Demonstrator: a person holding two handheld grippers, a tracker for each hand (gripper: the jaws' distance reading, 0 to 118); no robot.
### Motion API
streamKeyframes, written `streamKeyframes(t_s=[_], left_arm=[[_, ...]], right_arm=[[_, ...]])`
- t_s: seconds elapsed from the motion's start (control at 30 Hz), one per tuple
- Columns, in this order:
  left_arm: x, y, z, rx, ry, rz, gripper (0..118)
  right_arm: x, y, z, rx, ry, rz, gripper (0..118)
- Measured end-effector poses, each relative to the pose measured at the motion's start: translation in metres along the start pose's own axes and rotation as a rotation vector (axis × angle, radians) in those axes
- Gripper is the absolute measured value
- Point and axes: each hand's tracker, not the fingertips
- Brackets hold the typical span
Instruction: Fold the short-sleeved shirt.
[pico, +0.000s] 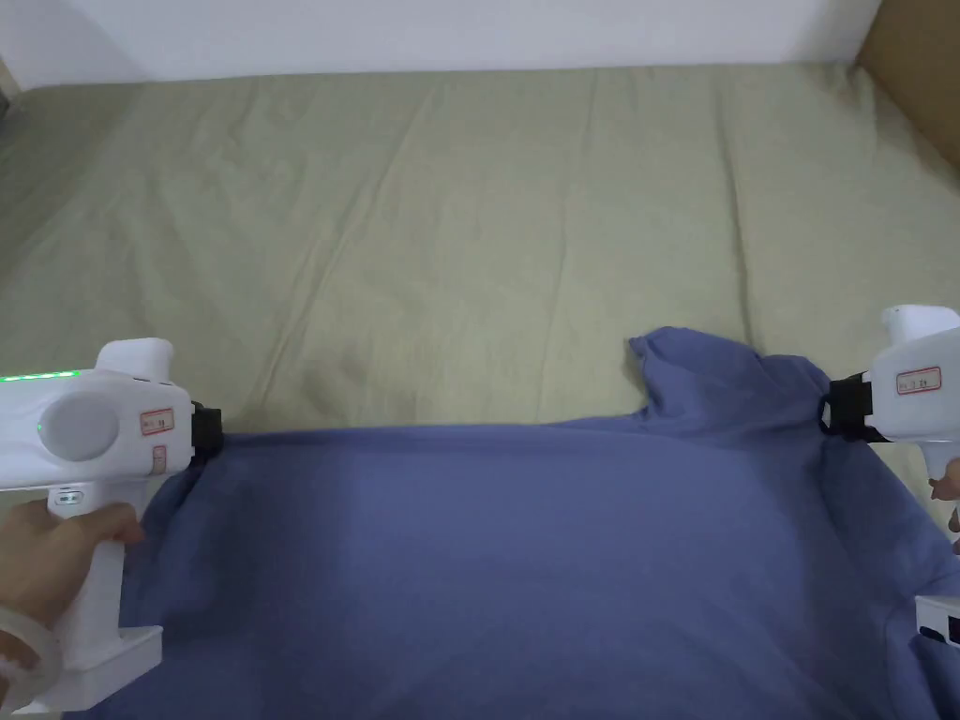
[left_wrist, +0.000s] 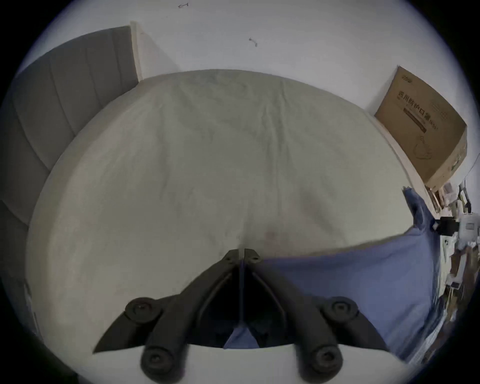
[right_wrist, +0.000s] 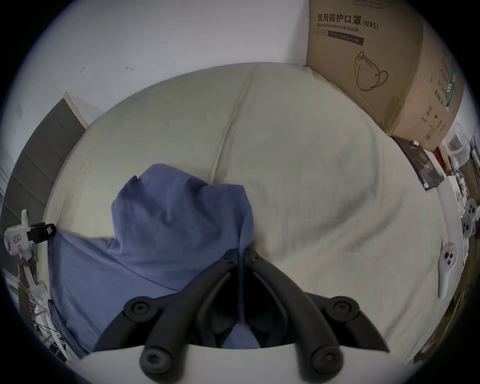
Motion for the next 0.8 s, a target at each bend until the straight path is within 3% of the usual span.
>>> streamKeyframes(t_s=[0.23, 0.43, 0.8], left_arm=[[0.005, 0.0, 0.057, 0.057, -0.004, -0.034, 0], [-0.002, -0.025, 0.146, 0.139, -0.002, -0.078, 0], [-0.018, -0.172, 0.24, 0.103, -0.026, -0.061, 0]], right_arm=[[-0.003, 0.0, 0.063, 0.077, 0.041, 0.004, 2], [-0.004, -0.035, 0.136, 0.135, 0.041, 0.041, 2], [0.011, -0.196, 0.213, 0.046, 0.052, 0.072, 2]])
